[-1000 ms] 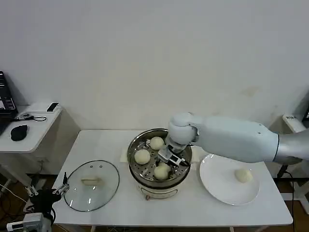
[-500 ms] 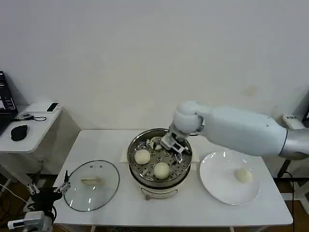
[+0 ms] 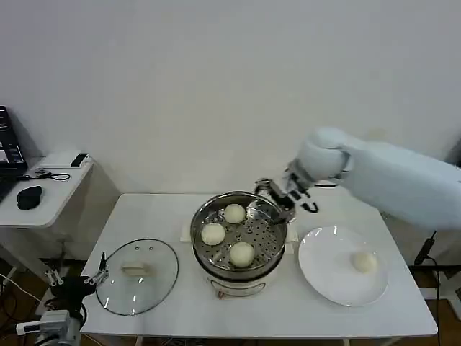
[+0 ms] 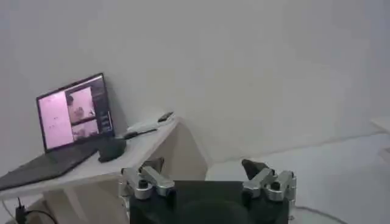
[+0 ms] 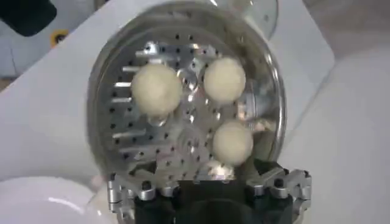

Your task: Take steamed baozi put them in steamer then cover it.

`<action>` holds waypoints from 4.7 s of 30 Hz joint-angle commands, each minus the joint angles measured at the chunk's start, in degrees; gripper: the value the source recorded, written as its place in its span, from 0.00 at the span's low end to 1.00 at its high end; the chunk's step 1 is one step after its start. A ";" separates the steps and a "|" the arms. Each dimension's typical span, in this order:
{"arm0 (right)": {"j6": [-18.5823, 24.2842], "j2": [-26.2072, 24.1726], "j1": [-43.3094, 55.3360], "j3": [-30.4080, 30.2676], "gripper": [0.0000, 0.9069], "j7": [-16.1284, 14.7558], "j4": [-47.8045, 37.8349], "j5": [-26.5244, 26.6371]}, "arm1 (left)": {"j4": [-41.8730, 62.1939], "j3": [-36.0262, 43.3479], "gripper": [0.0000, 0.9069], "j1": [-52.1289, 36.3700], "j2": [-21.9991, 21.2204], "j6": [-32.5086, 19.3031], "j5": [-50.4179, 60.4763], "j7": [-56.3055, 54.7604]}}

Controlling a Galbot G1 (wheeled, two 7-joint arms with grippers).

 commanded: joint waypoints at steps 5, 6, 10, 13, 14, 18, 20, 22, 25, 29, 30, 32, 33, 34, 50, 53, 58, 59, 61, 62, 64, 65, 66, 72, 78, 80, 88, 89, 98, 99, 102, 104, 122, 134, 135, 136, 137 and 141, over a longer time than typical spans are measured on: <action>-0.74 -27.94 -8.97 5.35 1.00 1.07 1.87 -4.61 | 1.18 2.91 1.00 -1.75 1.33 0.43 -0.43 -0.42; -0.53 -28.96 -9.97 5.69 1.00 1.08 1.71 -4.83 | 1.33 3.18 1.00 -1.81 1.34 0.41 -0.43 -0.42; 0.34 -31.63 -14.92 7.25 1.00 1.50 -0.08 -5.35 | 1.88 4.66 1.00 -2.60 1.28 0.42 -0.43 -0.44; 0.97 -31.96 -18.70 8.50 1.00 1.91 -1.59 -6.74 | 2.05 5.44 1.00 -2.94 1.07 0.47 -0.31 -0.43; 1.10 -31.93 -20.96 9.27 1.00 2.14 -2.23 -7.36 | 2.05 5.57 1.00 -2.97 1.03 0.49 -0.27 -0.40; 1.27 -30.93 -25.59 10.33 1.00 2.72 -3.60 -8.23 | 2.05 5.48 1.00 -2.91 1.15 0.61 -0.28 -0.31; 1.36 -30.10 -28.57 11.73 1.00 3.02 -4.35 -8.40 | 2.07 5.36 1.00 -2.86 1.17 0.62 -0.26 -0.28; 1.41 -28.47 -29.83 11.76 1.00 3.39 -5.87 -8.78 | 2.14 5.24 1.00 -2.82 1.10 0.62 -0.27 -0.27; 1.82 -25.45 -33.79 15.15 1.00 3.75 -8.70 -9.42 | 2.37 5.12 1.00 -2.71 0.95 0.63 -0.19 -0.28; 2.68 -21.91 -36.51 18.39 1.00 4.02 -13.55 -10.24 | 2.37 4.96 1.00 -2.41 0.72 0.64 -0.01 -0.29; 2.91 -20.72 -37.47 19.16 1.00 4.09 -15.16 -10.40 | 2.36 4.85 1.00 -2.37 0.64 0.64 0.00 -0.29; 3.22 -19.79 -38.41 20.33 1.00 4.24 -16.74 -10.86 | 2.37 4.69 1.00 -2.30 0.57 0.64 0.05 -0.29; 3.68 -18.78 -38.97 20.59 1.00 4.25 -18.06 -11.04 | 2.38 4.66 1.00 -2.22 0.54 0.64 0.09 -0.32; 3.90 -18.26 -39.24 20.61 1.00 4.37 -18.94 -11.10 | 2.41 4.64 1.00 -2.18 0.49 0.63 0.14 -0.30; 3.99 -11.01 -39.77 23.42 1.00 5.86 -26.14 -12.15 | 2.69 3.81 1.00 -1.94 0.35 0.60 0.30 -0.31; 3.71 -10.46 -39.51 22.79 1.00 5.58 -26.53 -12.31 | 2.81 3.61 1.00 -1.91 0.30 0.56 0.26 -0.32; 2.78 -10.21 -39.70 22.61 0.87 4.84 -26.32 -13.11 | 3.02 3.49 1.00 -1.85 0.23 0.51 0.26 -0.35; 2.73 -10.20 -39.57 22.52 0.84 4.81 -26.36 -13.30 | 2.96 3.48 1.00 -1.85 0.18 0.49 0.25 -0.35; 2.39 -10.03 -39.34 22.57 0.82 4.84 -26.51 -13.58 | 2.98 3.46 1.00 -1.88 0.09 0.49 0.22 -0.37; 2.34 -10.02 -39.22 22.58 0.80 4.82 -26.50 -13.64 | 3.02 3.45 1.00 -1.89 0.03 0.48 0.27 -0.37; 1.94 -10.01 -39.07 22.72 0.78 4.85 -26.42 -13.66 | 2.99 3.49 1.00 -1.83 0.03 0.45 0.27 -0.37; 1.86 -10.01 -39.00 22.72 0.77 4.85 -26.38 -13.67 | 2.95 3.47 1.00 -1.81 0.03 0.42 0.26 -0.38; 1.96 -10.12 -38.90 22.72 0.76 4.61 -26.31 -13.77 | 2.92 3.43 1.00 -1.81 0.03 0.42 0.27 -0.37; 1.41 -10.69 -38.89 22.85 0.70 3.66 -25.46 -14.13 | 2.58 3.35 1.00 -1.56 0.11 0.46 0.32 -0.37; -0.57 -14.09 -34.93 20.15 0.70 2.21 -20.19 -12.17 | 2.15 3.40 1.00 -1.68 0.06 0.49 0.29 -0.36; -1.09 -15.35 -33.42 19.30 0.70 1.88 -18.48 -11.16 | 2.10 3.40 1.00 -1.72 0.08 0.49 0.29 -0.39; -5.57 -19.97 -21.49 16.27 0.70 1.84 -4.48 -6.57 | 1.26 3.41 1.00 -1.64 0.06 0.48 0.41 -0.39; -6.19 -20.28 -19.57 16.02 0.70 1.84 -2.89 -5.53 | 1.14 3.41 1.00 -1.65 0.06 0.47 0.54 -0.40; -11.71 -13.69 6.42 0.34 0.71 4.67 1.15 7.22 | 0.54 3.73 1.00 -2.20 0.05 0.73 1.53 -0.36; -12.02 -13.08 7.64 -1.06 0.71 4.87 0.93 7.76 | 0.54 3.71 1.00 -2.19 0.09 0.75 1.52 -0.33; -14.38 -6.66 12.88 -4.91 0.71 6.49 0.10 12.30 | 0.90 3.72 1.00 -2.20 0.27 0.77 1.53 -0.34; -16.64 -1.61 14.48 -6.85 0.71 8.14 -0.39 15.94 | 1.18 3.70 1.00 -2.21 0.21 0.74 1.53 -0.33; -31.40 13.37 5.71 -12.89 0.72 23.59 -1.21 32.28 | 0.98 2.44 1.00 -2.39 -0.65 0.59 1.37 -0.38; -31.41 11.07 -2.17 -11.43 0.72 22.50 -3.17 28.07 | 1.34 1.86 1.00 -2.26 -0.09 0.38 1.34 -0.33; -31.38 10.90 -2.30 -11.42 0.72 22.10 -3.29 27.31 | 1.35 1.83 1.00 -2.30 -0.10 0.39 1.34 -0.32; -31.37 10.86 -2.32 -11.42 0.72 22.00 -3.35 27.10 | 1.36 1.84 1.00 -2.36 -0.15 0.38 1.34 -0.31; -31.35 10.77 -2.40 -11.41 0.72 21.86 -3.70 26.52 | 1.35 1.84 1.00 -2.41 -0.25 0.38 1.34 -0.33; -31.33 10.78 -2.77 -11.32 0.72 21.49 -4.54 25.88 | 1.40 2.10 1.00 -2.42 -0.35 0.27 1.31 -0.29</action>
